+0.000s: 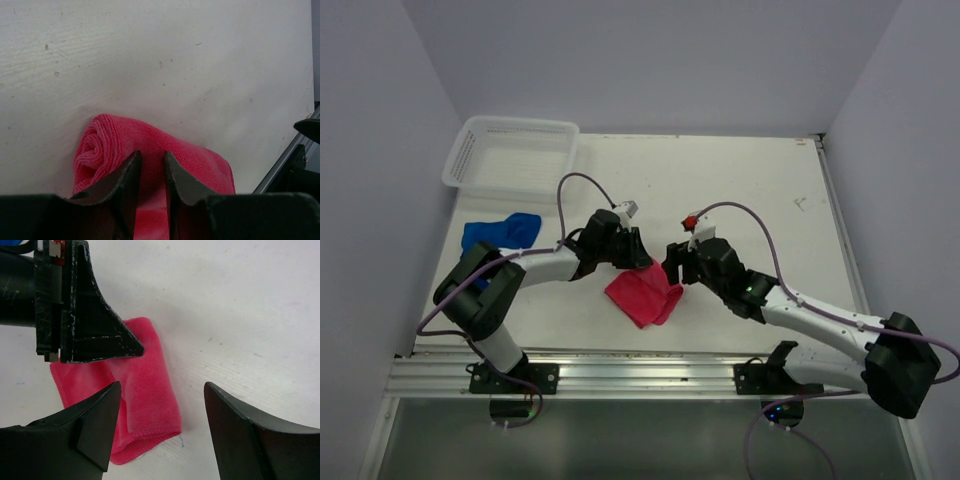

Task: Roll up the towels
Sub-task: Roll the towel

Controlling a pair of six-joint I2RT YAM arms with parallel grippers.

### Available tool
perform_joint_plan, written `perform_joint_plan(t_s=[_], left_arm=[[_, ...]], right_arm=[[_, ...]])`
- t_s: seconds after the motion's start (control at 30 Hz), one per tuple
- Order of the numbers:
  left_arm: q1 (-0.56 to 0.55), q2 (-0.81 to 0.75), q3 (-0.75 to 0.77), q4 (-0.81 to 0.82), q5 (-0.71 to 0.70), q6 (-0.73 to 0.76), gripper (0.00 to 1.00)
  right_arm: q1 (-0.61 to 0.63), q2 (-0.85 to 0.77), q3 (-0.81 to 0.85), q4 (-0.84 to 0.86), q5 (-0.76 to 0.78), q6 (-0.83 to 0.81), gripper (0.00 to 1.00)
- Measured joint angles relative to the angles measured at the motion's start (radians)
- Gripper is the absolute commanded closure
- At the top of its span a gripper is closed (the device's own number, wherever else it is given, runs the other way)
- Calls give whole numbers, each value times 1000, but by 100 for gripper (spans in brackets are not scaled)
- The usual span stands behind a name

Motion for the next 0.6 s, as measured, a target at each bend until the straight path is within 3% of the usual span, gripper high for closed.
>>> perform_joint_plan(t_s=[0.23,0.47,0.6], left_arm=[[-1,-9,-7,-3,-8,0,70],[-1,-20,-18,-3,-13,0,70],[-3,-29,-24,-6,-16,2,70]], right_arm=[[-142,147,1,2,-309,135,28],[-187,270,-16,29,-436,175,30],[-207,307,-39,67,-486,188,38]])
